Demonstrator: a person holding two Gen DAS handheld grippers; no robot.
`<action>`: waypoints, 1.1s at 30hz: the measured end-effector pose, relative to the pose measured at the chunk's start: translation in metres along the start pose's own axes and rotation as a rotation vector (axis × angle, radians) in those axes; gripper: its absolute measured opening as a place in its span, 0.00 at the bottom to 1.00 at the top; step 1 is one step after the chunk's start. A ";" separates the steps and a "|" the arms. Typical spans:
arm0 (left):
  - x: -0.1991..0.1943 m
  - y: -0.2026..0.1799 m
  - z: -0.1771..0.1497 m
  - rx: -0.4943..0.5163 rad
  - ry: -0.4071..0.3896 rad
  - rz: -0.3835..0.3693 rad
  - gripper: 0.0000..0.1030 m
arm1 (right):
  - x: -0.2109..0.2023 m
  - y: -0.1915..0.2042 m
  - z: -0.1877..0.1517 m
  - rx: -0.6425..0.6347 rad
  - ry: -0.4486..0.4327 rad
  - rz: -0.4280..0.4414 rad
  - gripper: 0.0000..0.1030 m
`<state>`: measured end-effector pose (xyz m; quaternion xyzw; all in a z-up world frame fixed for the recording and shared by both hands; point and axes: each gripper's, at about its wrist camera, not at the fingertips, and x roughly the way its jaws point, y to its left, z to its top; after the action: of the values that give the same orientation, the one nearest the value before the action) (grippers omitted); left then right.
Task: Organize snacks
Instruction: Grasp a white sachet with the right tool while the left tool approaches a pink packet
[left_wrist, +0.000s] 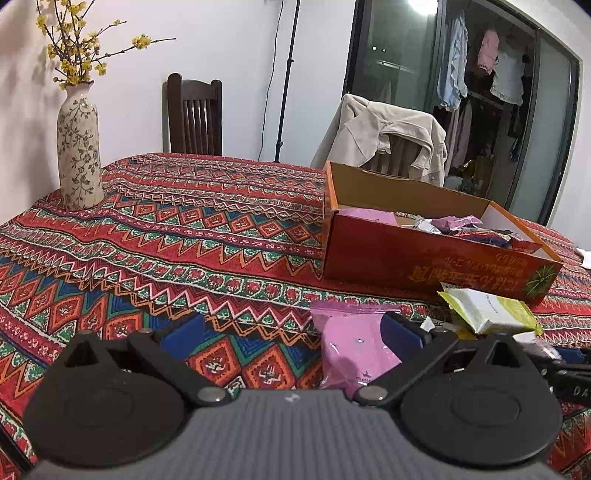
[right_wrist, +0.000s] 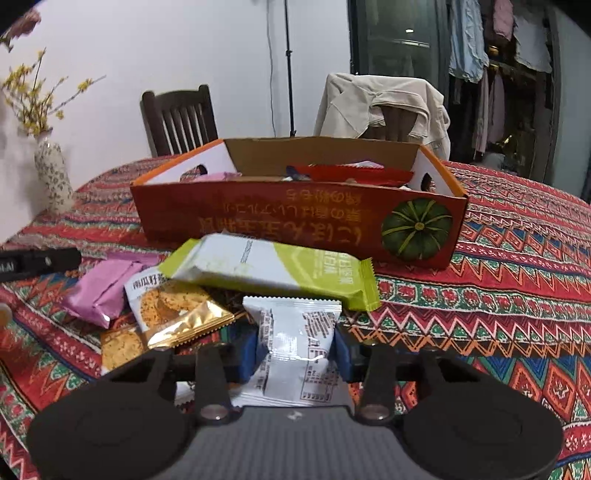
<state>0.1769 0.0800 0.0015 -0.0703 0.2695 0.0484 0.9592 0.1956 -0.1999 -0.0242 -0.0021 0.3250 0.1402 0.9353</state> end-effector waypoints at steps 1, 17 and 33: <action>0.001 0.000 0.000 0.001 0.002 0.003 1.00 | -0.001 -0.002 0.000 0.009 -0.009 -0.006 0.39; 0.004 -0.025 0.018 0.061 0.043 0.041 1.00 | -0.025 -0.020 0.002 0.085 -0.164 -0.066 0.39; 0.042 -0.050 0.018 0.113 0.178 0.081 1.00 | -0.027 -0.021 0.001 0.100 -0.170 -0.068 0.39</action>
<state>0.2281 0.0360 0.0003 -0.0089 0.3583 0.0653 0.9313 0.1813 -0.2274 -0.0089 0.0453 0.2506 0.0917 0.9627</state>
